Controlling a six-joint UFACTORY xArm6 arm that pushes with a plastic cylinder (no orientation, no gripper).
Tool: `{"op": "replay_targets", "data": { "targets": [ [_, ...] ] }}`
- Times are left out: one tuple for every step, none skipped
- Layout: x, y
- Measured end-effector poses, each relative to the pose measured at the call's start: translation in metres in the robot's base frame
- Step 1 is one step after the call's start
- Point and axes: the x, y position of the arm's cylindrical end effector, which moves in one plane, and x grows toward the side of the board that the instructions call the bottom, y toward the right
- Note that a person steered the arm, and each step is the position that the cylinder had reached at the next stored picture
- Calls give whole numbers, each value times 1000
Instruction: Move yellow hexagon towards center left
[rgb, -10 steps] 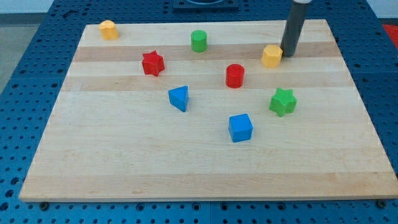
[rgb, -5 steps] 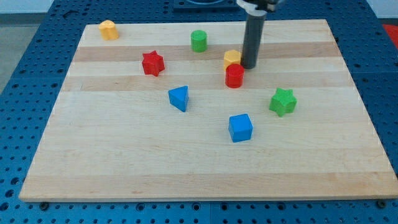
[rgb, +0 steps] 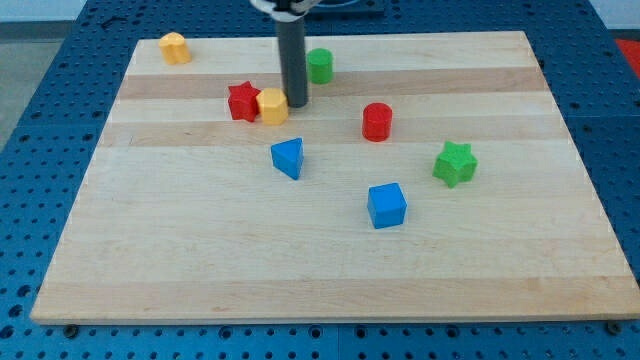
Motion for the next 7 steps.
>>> {"op": "replay_targets", "data": {
  "targets": [
    [19, -38],
    [36, -71],
    [60, -70],
    [91, -66],
    [125, -66],
    [135, -82],
    [113, -98]
  ]
}}
